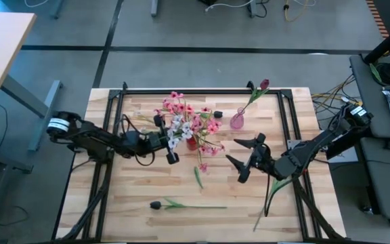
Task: Sort flowers into vase by color
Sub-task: Put the bottom white flowers into the red vase
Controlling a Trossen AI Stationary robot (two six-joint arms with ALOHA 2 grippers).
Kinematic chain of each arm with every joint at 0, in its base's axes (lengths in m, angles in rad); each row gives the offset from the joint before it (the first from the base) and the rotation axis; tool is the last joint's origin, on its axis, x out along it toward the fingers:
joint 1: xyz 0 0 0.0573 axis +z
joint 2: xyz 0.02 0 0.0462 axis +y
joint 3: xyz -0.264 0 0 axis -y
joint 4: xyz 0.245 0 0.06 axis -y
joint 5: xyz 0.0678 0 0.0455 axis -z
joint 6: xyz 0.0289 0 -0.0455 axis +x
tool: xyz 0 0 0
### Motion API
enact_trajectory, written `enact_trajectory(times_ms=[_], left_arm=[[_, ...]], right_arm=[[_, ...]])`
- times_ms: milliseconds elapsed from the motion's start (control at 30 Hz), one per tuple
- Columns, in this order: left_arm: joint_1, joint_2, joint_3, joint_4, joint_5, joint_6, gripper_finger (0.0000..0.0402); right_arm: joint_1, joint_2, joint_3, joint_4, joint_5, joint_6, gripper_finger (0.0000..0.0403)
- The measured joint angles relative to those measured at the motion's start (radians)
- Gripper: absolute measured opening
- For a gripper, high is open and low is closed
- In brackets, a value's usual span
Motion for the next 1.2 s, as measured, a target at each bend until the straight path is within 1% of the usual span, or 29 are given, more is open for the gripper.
enact_trajectory(times_ms=[333, 800, 1133, 1200], left_arm=[[0.006, 0.007, 0.015, 0.010, 0.000, 0.059, 0.0000], [0.035, 0.007, 0.012, -0.023, -0.008, -0.095, 0.0000], [0.047, 0.007, 0.014, -0.058, -0.012, -0.123, 0.0000], [0.047, 0.007, 0.013, -0.062, -0.034, -0.133, 0.0000]], right_arm=[[0.000, 0.000, 0.000, 0.001, 0.000, 0.000, 0.0325], [0.000, 0.000, 0.000, 0.000, 0.001, 0.006, 0.0325], [0.000, 0.000, 0.000, 0.000, 0.001, 0.008, 0.0325], [0.000, 0.000, 0.000, 0.000, 0.001, 0.009, 0.0325]])
